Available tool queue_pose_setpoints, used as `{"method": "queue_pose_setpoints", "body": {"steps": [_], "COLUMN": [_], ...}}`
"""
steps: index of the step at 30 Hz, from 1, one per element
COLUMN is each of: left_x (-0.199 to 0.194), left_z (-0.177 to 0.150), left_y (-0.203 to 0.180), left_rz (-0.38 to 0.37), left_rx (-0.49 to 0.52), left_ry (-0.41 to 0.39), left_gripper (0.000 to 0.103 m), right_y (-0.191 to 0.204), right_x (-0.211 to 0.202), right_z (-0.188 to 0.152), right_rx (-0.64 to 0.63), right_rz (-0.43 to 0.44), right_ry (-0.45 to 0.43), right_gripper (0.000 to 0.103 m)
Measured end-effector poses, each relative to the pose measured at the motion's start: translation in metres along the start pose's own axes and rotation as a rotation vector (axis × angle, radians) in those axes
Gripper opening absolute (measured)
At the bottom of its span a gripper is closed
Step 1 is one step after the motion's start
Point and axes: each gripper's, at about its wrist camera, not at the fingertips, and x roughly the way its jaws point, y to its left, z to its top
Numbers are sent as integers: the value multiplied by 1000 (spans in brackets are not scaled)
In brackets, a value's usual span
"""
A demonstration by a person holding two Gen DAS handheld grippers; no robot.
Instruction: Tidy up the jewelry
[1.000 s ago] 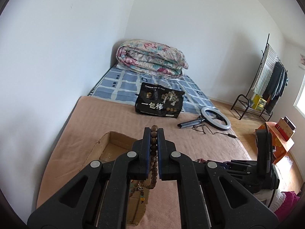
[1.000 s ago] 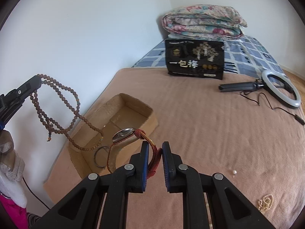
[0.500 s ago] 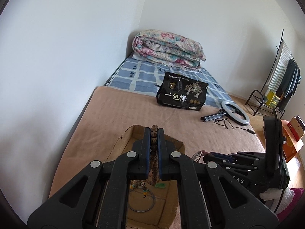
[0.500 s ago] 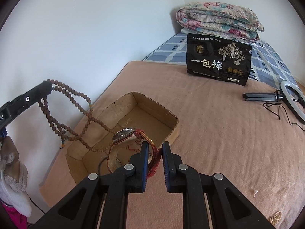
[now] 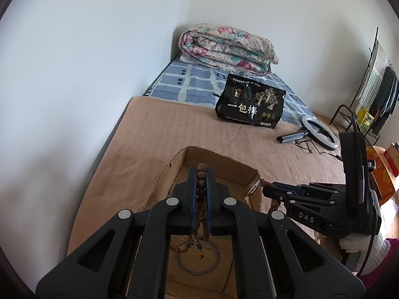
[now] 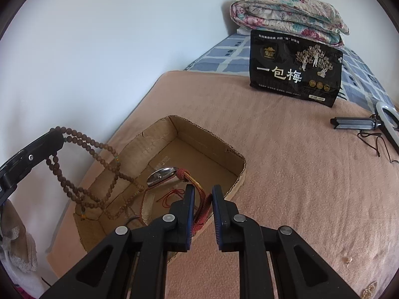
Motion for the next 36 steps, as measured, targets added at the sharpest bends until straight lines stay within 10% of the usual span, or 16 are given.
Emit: {"method": "queue_pose_setpoints", "body": {"steps": [14,20,24,36], "left_x": [23,27,26,13], "left_z": [-9,-10,-10,-7], "left_y": [10,13,14,2], "left_rz": [27,25,34,41], "left_rx": [-15,-33,-45,-29], "left_ry": [67,89,83,59], "left_gripper": [4,5,32,32], "right_y": [0,1,-1,-10], "right_x": [31,27,18,-14], "right_z": [2,2,1,-6], "right_rx": [6,5,3,14], "right_rz": [-15,-11,-23,-39], "right_ry": [21,-1,-20,-44], "right_gripper": [13,38,53,57]}}
